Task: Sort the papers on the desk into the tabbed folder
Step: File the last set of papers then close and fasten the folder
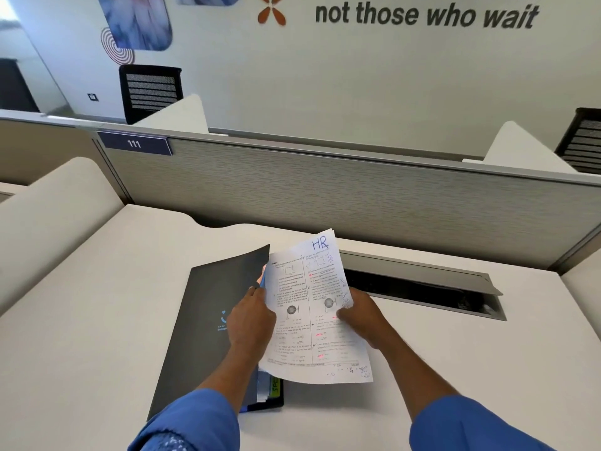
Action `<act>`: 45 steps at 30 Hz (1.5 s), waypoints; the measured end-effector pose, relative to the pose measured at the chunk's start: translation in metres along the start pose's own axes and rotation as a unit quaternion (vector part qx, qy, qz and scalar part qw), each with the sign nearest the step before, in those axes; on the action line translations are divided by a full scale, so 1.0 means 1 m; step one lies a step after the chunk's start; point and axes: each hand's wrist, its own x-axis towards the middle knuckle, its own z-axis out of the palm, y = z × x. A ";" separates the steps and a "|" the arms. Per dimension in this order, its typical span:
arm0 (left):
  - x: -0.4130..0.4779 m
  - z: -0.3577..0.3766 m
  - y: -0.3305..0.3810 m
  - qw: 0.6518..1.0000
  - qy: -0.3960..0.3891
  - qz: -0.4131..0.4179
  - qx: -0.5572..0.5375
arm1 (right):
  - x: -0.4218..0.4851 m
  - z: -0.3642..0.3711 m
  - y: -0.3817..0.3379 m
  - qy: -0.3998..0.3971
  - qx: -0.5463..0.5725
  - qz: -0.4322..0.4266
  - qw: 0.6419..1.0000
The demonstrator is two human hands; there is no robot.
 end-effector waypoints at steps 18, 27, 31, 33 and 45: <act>-0.005 -0.007 0.003 0.999 -0.011 0.014 0.034 | 0.002 0.022 -0.004 -0.004 0.008 0.016 1.000; -0.004 -0.006 0.004 1.000 0.002 0.018 0.005 | 0.006 0.057 -0.020 -0.007 0.029 0.018 0.999; -0.003 -0.009 0.005 1.000 0.010 0.013 -0.008 | 0.007 0.062 -0.020 -0.018 0.024 0.032 0.999; -0.002 -0.010 0.004 1.000 0.008 0.008 -0.006 | 0.007 0.061 -0.015 -0.023 0.023 0.043 0.999; -0.004 -0.005 0.013 1.000 -0.004 0.026 -0.007 | 0.017 0.079 -0.019 -0.044 -0.006 0.036 0.998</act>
